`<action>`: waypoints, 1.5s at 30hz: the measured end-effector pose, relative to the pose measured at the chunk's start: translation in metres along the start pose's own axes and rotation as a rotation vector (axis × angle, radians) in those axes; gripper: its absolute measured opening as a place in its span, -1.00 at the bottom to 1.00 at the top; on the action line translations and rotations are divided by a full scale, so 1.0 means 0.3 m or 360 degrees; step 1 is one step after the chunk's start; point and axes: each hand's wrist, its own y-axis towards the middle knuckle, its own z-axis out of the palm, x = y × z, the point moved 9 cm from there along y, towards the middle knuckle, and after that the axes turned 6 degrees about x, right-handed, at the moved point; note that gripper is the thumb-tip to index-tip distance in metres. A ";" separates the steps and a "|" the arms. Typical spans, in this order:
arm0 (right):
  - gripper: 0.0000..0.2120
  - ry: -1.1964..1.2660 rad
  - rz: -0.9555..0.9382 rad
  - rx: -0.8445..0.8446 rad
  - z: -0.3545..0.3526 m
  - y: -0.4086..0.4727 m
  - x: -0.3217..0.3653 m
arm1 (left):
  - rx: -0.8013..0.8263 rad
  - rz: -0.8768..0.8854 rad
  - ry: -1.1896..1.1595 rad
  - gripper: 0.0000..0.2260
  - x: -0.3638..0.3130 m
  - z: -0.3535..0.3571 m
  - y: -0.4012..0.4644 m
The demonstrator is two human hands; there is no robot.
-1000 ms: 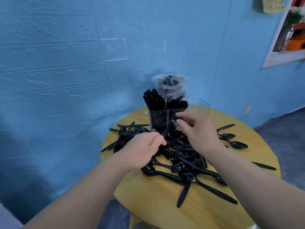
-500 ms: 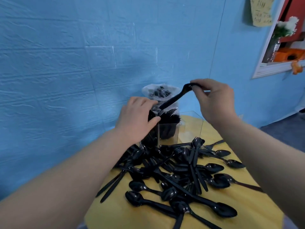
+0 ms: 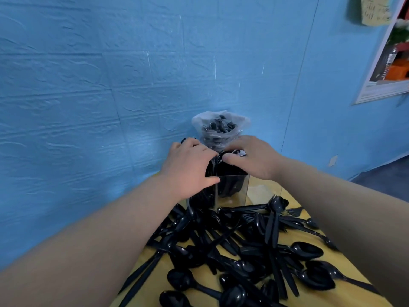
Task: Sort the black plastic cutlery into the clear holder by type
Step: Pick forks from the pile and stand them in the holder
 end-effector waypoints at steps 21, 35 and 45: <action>-0.28 -0.0096 -0.0090 -0.0060 0.047 -0.008 -0.009 | -0.0089 -0.0018 -0.0039 -0.52 0.005 0.016 0.004; -0.55 -0.0401 -0.0093 -0.0045 0.074 0.026 0.016 | -0.0170 0.0004 -0.0023 -0.53 0.013 0.017 0.006; -0.55 -0.0286 -0.0163 -0.0339 -0.028 -0.141 0.084 | -0.0332 -0.0029 -0.0158 -0.41 0.017 -0.068 -0.110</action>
